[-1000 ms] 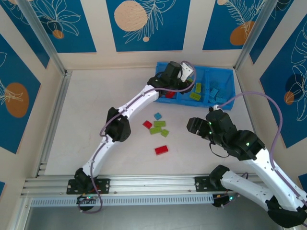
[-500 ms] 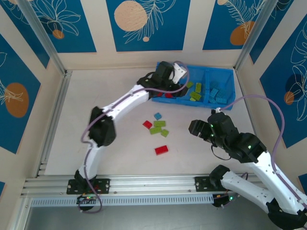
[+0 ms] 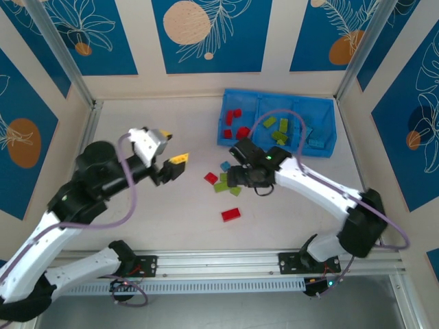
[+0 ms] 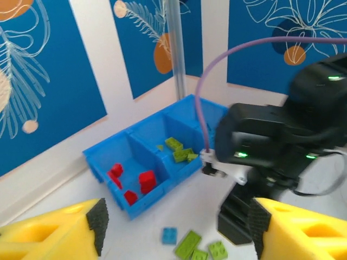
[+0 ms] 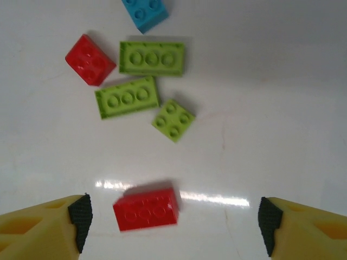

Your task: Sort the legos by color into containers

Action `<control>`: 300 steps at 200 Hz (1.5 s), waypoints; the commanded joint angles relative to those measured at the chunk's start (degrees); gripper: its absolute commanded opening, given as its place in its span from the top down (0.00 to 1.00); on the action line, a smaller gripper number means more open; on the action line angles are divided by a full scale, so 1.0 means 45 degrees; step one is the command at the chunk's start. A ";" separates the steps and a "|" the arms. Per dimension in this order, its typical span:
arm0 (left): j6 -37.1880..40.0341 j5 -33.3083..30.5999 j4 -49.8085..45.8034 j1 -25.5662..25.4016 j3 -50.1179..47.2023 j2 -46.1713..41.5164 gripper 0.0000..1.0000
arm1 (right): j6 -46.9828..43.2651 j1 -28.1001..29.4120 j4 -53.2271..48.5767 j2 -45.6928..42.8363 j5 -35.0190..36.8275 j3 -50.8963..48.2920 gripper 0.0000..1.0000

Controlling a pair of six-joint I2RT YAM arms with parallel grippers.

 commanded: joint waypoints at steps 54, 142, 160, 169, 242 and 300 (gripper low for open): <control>0.1633 -0.1473 -0.0044 -0.0065 -0.4162 -0.2245 0.00 | -0.3805 -0.0485 0.0535 0.6937 0.0580 0.5403 0.08; 0.0994 -0.0446 0.1238 -0.0080 -0.4780 -0.1915 0.00 | -0.3634 -0.1348 0.0628 0.8435 -0.0512 0.5292 0.37; 0.0989 -0.0467 0.1405 -0.0074 -0.4958 -0.1897 0.00 | -0.3701 -0.1380 0.1164 0.8557 -0.0900 0.5154 0.43; 0.0987 -0.0434 0.1430 -0.0069 -0.4982 -0.1896 0.00 | -0.3723 -0.1399 0.1263 0.8684 -0.1002 0.5238 0.48; 0.1160 -0.0585 0.1062 -0.0072 -0.5160 -0.2294 0.00 | -0.3750 -0.1498 0.1228 0.9005 -0.0988 0.5607 0.60; 0.1484 -0.1051 0.0735 -0.0040 -0.5237 -0.2557 0.00 | -0.4326 -0.1758 0.1279 0.9623 -0.0971 0.6284 0.48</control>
